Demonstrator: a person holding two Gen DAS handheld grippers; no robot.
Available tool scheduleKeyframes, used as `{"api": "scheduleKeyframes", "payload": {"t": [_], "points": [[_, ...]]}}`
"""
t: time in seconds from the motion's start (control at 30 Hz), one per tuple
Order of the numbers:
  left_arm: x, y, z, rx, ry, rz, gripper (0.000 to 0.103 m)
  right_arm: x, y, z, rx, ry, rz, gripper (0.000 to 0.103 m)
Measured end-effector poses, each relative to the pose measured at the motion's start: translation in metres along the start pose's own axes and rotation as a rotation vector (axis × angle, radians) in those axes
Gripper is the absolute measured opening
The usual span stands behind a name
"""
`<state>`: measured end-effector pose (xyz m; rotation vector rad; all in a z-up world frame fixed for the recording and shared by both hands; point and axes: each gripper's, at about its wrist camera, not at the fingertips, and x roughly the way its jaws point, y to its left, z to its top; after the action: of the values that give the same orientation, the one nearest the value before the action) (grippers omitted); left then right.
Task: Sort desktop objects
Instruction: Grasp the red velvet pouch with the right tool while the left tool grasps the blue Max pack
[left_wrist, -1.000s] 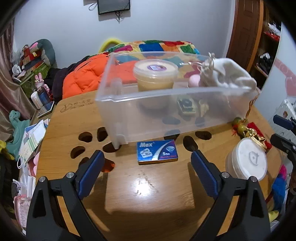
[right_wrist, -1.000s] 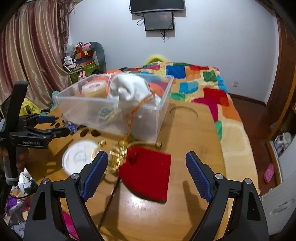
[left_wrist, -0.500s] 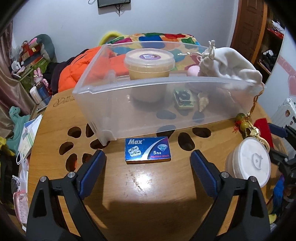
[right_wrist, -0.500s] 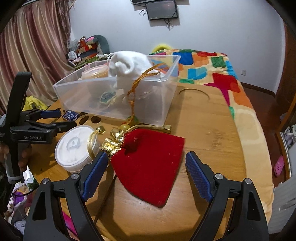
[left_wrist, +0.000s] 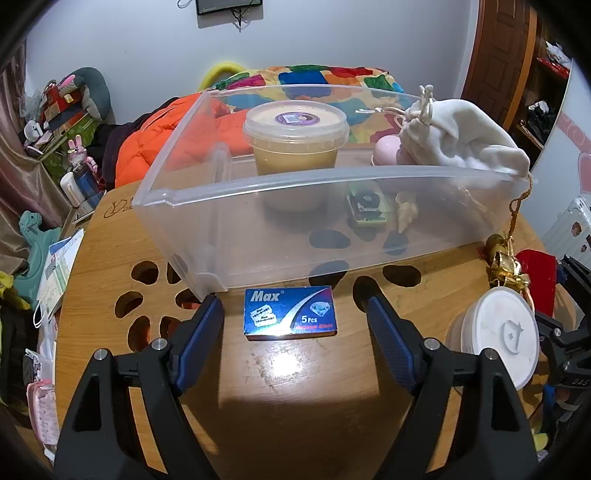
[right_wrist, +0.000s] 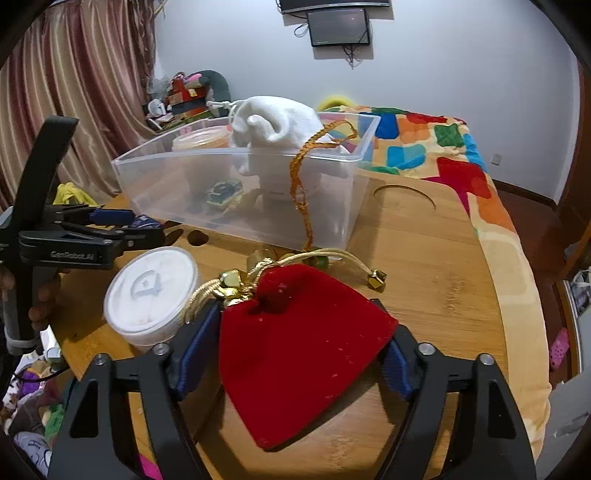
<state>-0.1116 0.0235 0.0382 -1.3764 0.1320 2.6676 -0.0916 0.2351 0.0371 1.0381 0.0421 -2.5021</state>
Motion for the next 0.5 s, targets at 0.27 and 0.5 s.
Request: {"api": "scheduleKeyframes", "payload": {"t": [0.27, 0.5], "points": [[-0.0041, 0.0027, -0.0047, -0.004, -0.022, 0.002, 0.072, -0.0037, -0.0004, -0.0013, -0.004, -0.004, 0.065, 0.037], [-0.0066, 0.0059, -0.0061, -0.021, -0.041, 0.017, 0.060, -0.0058, -0.0050, -0.0023, 0.041, -0.003, 0.097, 0.033]]}}
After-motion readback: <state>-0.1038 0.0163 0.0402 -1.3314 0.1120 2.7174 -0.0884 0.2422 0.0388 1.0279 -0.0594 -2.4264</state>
